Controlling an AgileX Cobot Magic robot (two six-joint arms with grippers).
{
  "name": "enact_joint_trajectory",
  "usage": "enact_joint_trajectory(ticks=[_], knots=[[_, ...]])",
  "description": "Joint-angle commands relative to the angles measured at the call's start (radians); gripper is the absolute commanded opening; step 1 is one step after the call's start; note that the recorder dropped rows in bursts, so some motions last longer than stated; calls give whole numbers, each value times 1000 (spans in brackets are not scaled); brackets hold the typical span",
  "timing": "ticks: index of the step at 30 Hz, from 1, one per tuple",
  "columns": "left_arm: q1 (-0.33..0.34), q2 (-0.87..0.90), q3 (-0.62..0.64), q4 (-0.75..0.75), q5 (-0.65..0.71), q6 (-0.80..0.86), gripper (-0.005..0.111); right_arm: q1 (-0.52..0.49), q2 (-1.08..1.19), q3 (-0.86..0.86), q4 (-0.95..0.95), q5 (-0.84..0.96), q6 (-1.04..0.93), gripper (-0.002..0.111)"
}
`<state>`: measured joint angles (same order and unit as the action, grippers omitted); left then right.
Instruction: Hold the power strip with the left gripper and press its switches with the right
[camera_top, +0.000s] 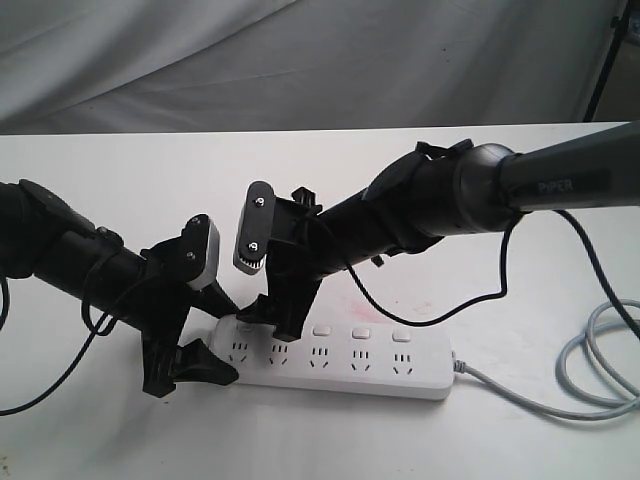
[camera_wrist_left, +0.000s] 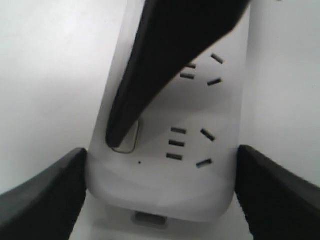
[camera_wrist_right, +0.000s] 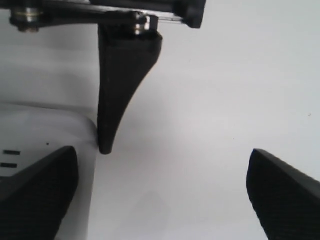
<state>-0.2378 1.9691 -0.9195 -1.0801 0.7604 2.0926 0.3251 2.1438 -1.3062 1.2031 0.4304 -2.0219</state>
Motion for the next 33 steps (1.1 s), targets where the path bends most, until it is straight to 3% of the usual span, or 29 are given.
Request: enact_joint_trajectory(ticks=[1,13,23,33], knots=[[-8,-2,-6,-11,-1,2,0,4,27,12,-80,9,-10,84],[-8,-2,-6,-11,-1,2,0,6,27,12,-80,4,-10,84],[-8,-2,-6,-11,-1,2,0,60,60,12,-170,-114,52,84],[-8,-2,-6,-11,-1,2,0,60,14,12,-156,-68,72,84]])
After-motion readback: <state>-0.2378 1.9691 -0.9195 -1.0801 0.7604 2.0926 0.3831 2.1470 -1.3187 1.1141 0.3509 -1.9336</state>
